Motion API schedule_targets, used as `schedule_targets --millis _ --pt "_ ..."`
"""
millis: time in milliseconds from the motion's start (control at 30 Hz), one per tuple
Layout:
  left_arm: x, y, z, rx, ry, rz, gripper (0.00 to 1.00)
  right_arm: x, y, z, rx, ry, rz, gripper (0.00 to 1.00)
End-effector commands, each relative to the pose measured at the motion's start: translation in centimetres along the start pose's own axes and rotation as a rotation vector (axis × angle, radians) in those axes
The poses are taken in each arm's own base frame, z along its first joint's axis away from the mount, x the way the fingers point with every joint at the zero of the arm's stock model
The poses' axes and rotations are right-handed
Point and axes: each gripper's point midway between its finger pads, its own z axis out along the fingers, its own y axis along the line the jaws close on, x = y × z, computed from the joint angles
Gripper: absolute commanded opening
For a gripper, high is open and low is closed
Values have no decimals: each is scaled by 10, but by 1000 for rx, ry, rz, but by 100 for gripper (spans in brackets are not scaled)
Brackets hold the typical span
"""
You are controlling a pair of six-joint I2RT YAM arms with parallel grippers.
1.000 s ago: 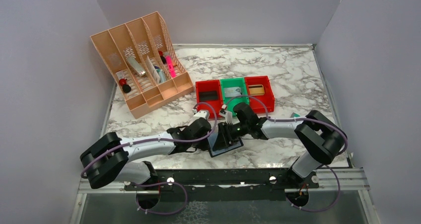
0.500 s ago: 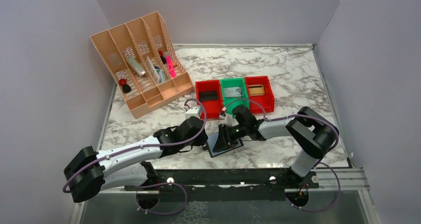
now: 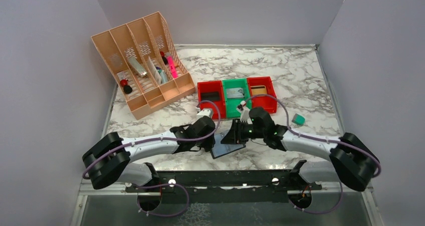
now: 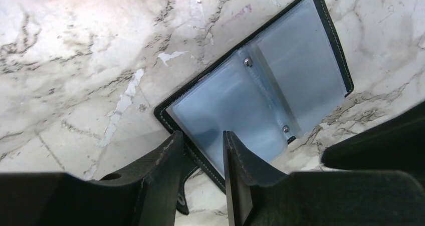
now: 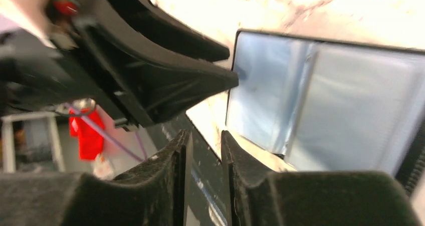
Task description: Take the credit cards out of the card holder
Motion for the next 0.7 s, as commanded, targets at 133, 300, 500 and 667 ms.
schedule_targets --millis 133,300,500,667 --pt "7 -5 9 2 60 35 36 -21 -77 -55 546 -212 37 51" --pt "7 0 4 -9 51 36 36 -18 -78 -53 557 -158 10 55" --pt "10 4 1 -15 61 38 36 -12 -76 -36 513 -93 13 55" --pt "16 4 4 -6 75 49 29 -10 -71 -26 468 -59 9 51"
